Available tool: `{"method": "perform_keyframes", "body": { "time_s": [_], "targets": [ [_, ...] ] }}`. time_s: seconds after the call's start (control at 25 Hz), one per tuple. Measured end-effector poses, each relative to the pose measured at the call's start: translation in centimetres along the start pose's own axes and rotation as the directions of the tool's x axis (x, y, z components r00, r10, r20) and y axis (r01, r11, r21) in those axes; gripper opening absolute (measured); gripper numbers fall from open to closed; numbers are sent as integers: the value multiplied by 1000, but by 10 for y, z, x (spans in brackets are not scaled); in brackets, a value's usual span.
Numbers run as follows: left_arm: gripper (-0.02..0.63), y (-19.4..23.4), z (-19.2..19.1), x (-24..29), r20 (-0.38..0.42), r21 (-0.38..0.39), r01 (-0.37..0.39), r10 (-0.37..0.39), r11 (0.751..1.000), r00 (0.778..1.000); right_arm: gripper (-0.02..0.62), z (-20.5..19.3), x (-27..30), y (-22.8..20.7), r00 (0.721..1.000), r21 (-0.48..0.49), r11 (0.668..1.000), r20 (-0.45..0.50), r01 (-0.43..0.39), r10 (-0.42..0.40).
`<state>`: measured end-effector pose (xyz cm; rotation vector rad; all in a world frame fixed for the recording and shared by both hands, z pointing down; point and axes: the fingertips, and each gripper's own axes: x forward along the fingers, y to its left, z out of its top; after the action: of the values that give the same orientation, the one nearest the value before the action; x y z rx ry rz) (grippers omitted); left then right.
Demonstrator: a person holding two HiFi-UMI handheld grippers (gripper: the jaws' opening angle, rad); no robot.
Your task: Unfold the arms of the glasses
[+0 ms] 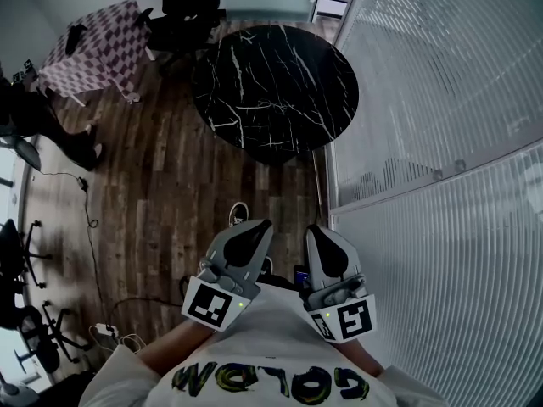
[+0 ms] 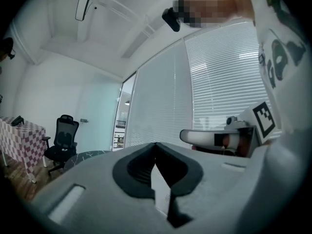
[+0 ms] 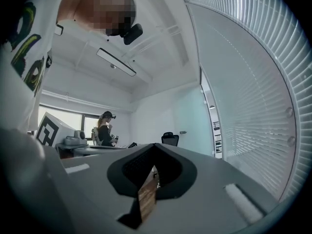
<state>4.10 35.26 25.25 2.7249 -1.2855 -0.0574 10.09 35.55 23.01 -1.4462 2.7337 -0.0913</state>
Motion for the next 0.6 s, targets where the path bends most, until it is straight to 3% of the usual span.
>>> {"method": "perform_keyframes", "body": {
  "time_s": [0.32, 0.6],
  "targets": [
    [-1, 50, 6, 38, 28, -13, 14, -13, 1000, 1000, 0, 0, 59, -19, 1000, -44, 999, -1, 5, -5],
    [0, 118, 17, 81, 24, -19, 32, -32, 999, 999, 0, 7, 135, -36, 1000, -98, 995, 9, 24, -23]
  ]
}}
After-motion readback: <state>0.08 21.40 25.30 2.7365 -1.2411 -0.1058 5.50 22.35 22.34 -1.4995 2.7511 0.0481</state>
